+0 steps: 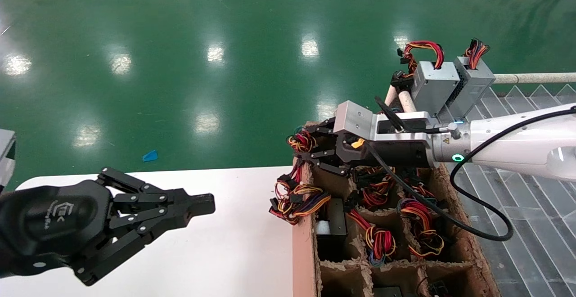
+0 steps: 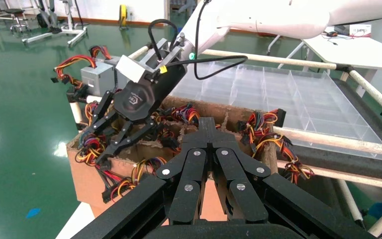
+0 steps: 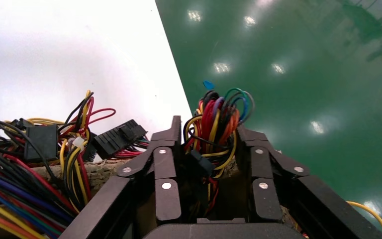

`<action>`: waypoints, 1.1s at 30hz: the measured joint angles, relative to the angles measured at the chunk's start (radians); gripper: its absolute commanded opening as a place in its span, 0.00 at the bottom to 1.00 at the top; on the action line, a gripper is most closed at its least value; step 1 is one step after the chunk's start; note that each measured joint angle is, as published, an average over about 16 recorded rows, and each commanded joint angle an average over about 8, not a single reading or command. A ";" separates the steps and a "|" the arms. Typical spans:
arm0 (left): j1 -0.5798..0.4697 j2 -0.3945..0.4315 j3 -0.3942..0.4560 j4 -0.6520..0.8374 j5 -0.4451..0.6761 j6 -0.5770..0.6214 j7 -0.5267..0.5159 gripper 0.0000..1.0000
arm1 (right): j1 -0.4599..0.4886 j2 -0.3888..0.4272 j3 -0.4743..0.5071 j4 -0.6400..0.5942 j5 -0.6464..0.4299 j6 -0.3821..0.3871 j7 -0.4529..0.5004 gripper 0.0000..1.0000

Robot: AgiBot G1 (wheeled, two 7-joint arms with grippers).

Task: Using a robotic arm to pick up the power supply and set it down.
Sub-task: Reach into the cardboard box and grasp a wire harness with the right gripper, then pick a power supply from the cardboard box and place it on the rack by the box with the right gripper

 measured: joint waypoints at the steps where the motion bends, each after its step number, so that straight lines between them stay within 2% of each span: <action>1: 0.000 0.000 0.000 0.000 0.000 0.000 0.000 0.00 | 0.002 0.001 -0.001 0.000 -0.002 -0.002 0.000 0.00; 13: 0.000 0.000 0.000 0.000 0.000 0.000 0.000 0.00 | 0.029 0.026 -0.032 0.081 -0.046 -0.045 0.020 0.00; 33: 0.000 0.000 0.000 0.000 0.000 0.000 0.000 0.00 | 0.067 0.069 -0.100 0.405 -0.157 -0.103 0.126 0.00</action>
